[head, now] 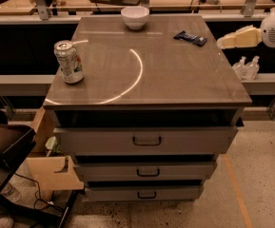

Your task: Move rxbar blueberry near 7up can

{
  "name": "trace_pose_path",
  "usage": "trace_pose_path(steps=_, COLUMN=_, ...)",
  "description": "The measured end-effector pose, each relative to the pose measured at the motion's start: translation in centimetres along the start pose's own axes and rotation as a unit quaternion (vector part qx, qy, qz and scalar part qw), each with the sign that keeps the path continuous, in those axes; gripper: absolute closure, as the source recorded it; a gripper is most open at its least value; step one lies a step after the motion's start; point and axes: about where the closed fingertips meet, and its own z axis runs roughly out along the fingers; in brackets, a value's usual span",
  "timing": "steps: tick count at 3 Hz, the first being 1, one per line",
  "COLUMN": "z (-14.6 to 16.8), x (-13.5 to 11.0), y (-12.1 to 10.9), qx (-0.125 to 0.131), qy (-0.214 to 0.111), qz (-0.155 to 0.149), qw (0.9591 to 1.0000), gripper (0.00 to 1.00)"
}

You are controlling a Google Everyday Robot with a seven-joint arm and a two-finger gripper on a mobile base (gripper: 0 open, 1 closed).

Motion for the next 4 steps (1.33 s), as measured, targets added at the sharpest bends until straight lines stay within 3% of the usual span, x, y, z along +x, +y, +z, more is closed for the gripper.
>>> trace_pose_path(steps=1, z=4.7, x=-0.1, y=-0.8, qx=0.009, qy=-0.029, qz=0.019, qw=0.9993, gripper=0.00)
trace_pose_path(steps=2, z=8.4, x=0.3, y=-1.3, qx=0.003, qy=-0.044, qz=0.034, qw=0.9985, gripper=0.00)
trace_pose_path(steps=4, z=15.2, x=1.0, y=-1.9, qx=-0.033, qy=-0.047, qz=0.048, qw=0.9972, gripper=0.00)
